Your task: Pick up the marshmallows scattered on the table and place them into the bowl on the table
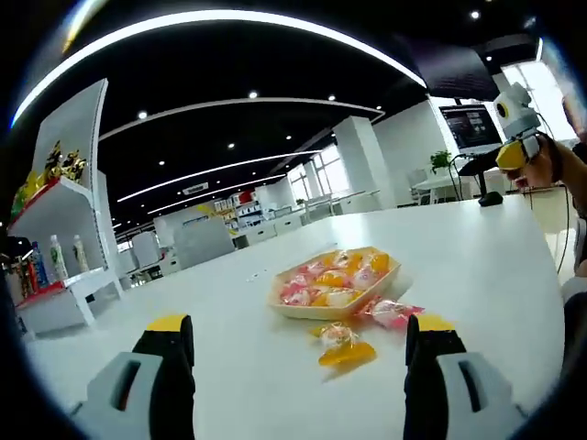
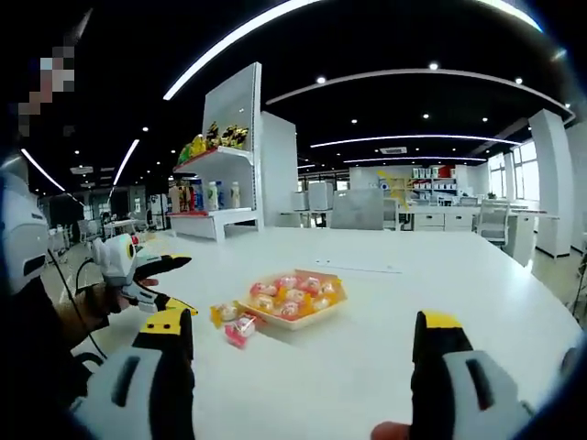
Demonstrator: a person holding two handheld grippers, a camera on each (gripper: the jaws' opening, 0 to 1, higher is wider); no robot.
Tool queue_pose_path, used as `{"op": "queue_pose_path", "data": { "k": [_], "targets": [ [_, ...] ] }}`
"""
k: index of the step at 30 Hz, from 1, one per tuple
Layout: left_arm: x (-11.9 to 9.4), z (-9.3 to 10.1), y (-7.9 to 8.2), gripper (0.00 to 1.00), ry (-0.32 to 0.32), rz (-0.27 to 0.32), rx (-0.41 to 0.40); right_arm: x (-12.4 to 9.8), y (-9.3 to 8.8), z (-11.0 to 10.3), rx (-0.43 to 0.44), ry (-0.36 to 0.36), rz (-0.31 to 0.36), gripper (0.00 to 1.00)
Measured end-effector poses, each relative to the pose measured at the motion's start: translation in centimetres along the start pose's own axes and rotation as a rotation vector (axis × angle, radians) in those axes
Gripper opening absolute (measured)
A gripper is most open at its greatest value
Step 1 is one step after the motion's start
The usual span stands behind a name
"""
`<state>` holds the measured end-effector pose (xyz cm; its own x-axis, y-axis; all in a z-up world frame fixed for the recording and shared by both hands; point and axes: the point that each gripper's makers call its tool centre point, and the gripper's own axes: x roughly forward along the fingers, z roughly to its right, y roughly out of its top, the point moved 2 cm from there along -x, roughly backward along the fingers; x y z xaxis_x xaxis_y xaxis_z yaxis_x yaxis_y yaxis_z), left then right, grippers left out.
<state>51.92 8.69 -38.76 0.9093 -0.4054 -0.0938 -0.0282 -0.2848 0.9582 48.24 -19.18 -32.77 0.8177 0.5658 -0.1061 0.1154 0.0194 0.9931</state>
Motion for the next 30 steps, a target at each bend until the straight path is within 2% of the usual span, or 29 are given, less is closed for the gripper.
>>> {"op": "queue_pose_path", "data": {
  "k": [3,8,13,21,30],
  "targets": [
    [0.9,0.3,-0.8,0.94,-0.012,-0.002,0.013,0.0,0.1,0.0,-0.002,0.002,0.005,0.97],
    [2.0,1.2,-2.1,0.91,-0.041,-0.043,-0.027,-0.1,0.1,0.1,0.000,0.000,0.005,0.97],
    [2.9,2.2,-3.1,0.91,-0.074,-0.068,-0.019,-0.2,0.0,0.4,-0.005,-0.005,0.001,0.97],
    [3.9,2.4,-3.9,0.84,-0.076,-0.082,-0.005,0.2,-0.4,0.1,-0.007,0.008,-0.006,0.97],
    [4.3,2.7,-3.7,0.70,-0.074,-0.078,-0.006,0.4,-0.8,-0.1,-0.017,0.013,-0.012,0.97]
  ]
}}
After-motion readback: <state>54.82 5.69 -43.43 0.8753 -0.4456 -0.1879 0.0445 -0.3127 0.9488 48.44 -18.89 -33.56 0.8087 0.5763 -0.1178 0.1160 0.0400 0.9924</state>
